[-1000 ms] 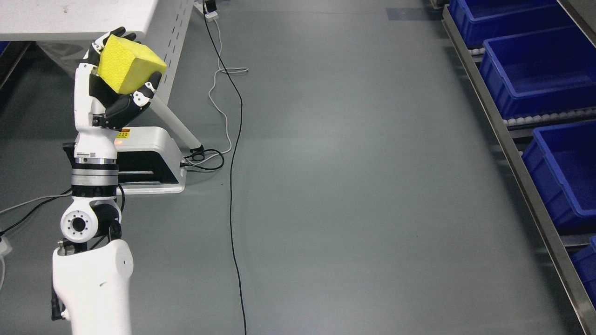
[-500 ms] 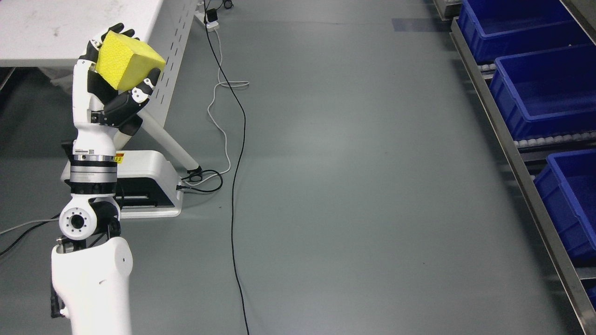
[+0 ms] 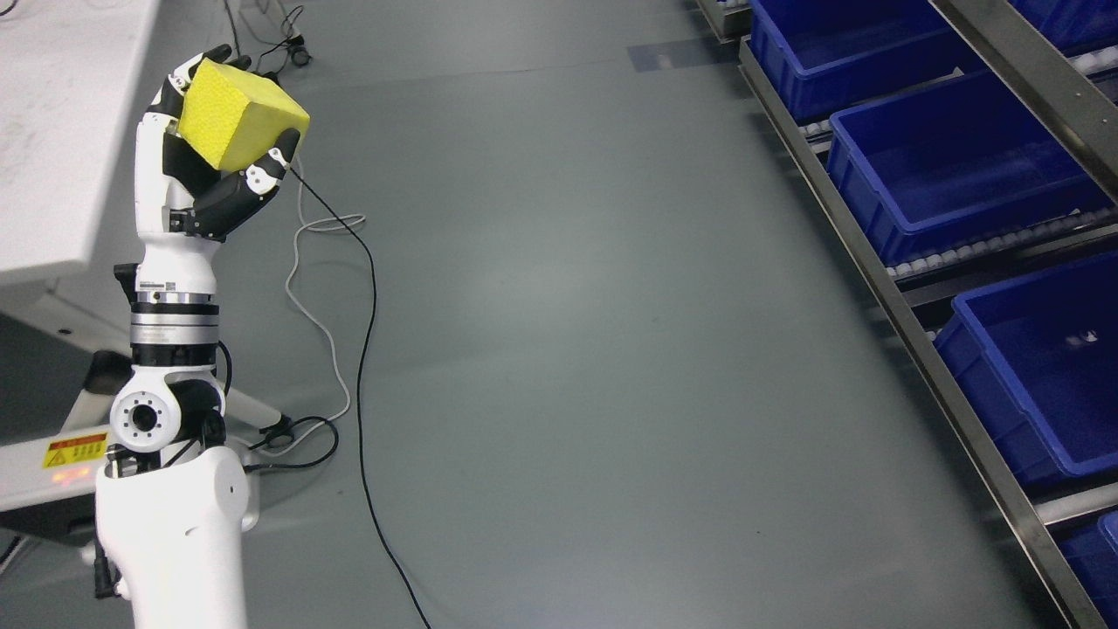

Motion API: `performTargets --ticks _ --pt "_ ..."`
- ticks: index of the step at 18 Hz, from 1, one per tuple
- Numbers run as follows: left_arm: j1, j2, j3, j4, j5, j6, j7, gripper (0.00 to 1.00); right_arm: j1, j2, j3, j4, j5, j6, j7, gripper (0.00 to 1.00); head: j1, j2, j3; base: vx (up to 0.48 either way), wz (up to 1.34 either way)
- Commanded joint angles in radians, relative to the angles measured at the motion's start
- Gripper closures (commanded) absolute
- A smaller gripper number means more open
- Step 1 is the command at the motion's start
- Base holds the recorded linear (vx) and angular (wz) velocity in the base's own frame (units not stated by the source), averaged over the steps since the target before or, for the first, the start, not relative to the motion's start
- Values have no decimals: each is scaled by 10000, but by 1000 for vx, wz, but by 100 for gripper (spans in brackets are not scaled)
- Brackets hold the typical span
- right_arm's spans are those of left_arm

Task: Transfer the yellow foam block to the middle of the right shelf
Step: 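Hold the cube raised in the left hand while turning toward the bins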

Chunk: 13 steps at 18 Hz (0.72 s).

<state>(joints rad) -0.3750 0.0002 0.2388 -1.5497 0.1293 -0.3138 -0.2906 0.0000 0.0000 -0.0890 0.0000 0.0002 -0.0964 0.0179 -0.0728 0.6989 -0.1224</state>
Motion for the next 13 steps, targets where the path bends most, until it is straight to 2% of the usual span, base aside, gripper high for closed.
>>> performTargets --ticks 1,13 --pt "38 173 82 -57 10 -6 -9 53 -31 -175 0 -174 -2 -2 5 0 0 0 0 369 -378" --pt "53 173 67 -42 -5 -6 -24 53 -16 -175 0 -174 -17 -2 5 0 0 0 0 418 -107"
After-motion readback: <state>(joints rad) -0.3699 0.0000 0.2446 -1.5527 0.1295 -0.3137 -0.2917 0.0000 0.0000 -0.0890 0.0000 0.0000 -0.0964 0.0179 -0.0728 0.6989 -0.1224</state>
